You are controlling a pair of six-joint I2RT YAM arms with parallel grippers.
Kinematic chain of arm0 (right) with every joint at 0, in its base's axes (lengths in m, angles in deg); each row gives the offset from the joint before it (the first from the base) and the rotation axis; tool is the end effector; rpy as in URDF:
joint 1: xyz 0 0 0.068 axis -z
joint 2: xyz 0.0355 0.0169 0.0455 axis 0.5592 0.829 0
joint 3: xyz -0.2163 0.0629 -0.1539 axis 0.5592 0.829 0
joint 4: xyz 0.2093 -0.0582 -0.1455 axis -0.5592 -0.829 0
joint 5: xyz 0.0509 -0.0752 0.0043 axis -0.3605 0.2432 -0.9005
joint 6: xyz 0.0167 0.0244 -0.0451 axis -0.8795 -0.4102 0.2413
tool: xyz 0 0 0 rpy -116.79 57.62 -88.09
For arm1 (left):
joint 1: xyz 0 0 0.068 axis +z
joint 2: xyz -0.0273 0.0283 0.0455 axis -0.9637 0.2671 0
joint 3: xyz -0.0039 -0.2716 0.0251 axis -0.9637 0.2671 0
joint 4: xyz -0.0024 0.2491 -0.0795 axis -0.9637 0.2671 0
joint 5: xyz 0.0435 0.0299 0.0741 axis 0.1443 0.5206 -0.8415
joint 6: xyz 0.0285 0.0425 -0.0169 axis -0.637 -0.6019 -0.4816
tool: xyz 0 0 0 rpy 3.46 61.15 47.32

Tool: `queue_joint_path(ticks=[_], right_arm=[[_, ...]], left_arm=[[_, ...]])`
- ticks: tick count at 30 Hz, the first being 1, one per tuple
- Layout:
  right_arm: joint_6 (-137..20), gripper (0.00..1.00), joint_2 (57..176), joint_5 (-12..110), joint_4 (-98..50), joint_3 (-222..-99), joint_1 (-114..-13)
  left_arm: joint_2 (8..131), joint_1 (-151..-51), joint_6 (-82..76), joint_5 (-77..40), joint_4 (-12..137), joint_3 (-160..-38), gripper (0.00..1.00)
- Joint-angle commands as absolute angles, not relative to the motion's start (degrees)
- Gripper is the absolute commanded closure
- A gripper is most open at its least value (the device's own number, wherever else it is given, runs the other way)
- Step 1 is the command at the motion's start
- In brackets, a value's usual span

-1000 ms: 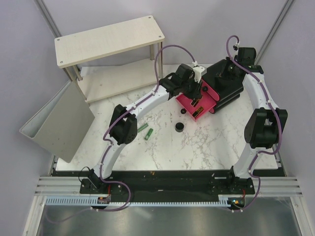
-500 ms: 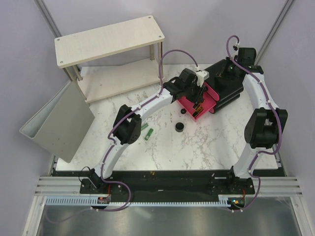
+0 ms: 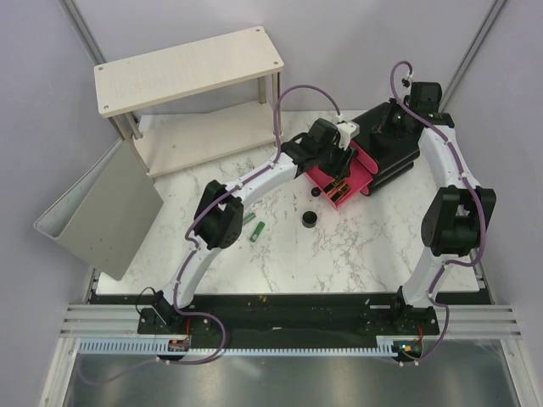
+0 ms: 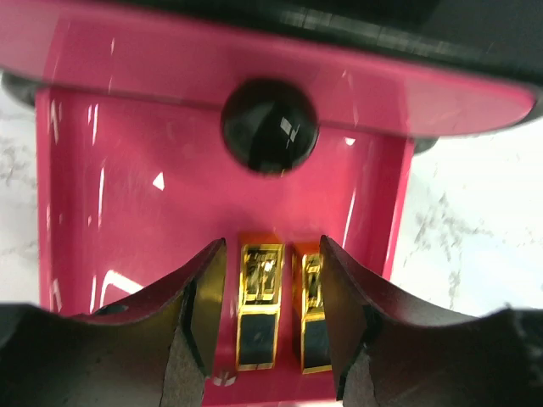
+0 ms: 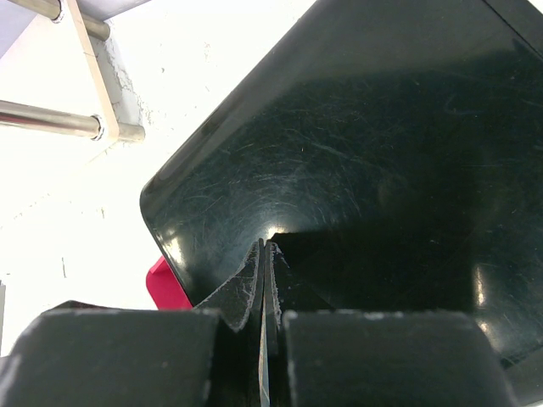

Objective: Organize the makeup

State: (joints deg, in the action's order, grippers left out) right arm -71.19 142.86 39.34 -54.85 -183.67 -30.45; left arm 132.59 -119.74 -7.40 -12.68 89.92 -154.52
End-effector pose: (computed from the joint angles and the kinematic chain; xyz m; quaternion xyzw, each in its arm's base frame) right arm 0.4319 -0.0165 0.3210 0.1200 0.8899 0.1914 0.3964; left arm 0.3858 -0.4014 0.2430 0.3431 0.8138 -0.2995 0.3611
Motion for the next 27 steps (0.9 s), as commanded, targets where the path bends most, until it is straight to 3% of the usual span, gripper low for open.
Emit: queue_joint_path(ticks=[1, 15, 27], right_arm=[[-70.82, 1.0, 143.15, 40.03, -59.24, -182.03, -30.4], [-70.82, 1.0, 143.76, 39.59, -59.24, -182.11, -30.31], [-71.0, 1.0, 144.03, 39.07, -58.81, -181.5, -30.31]], left_arm=[[122.08, -119.42, -13.43, -19.1, 89.0, -149.13, 0.44], [96.85, -111.86, -17.05, -26.5, 100.42, -109.58, 0.42], [92.97, -110.9, -6.67, -23.78, 102.45, -96.55, 0.45]])
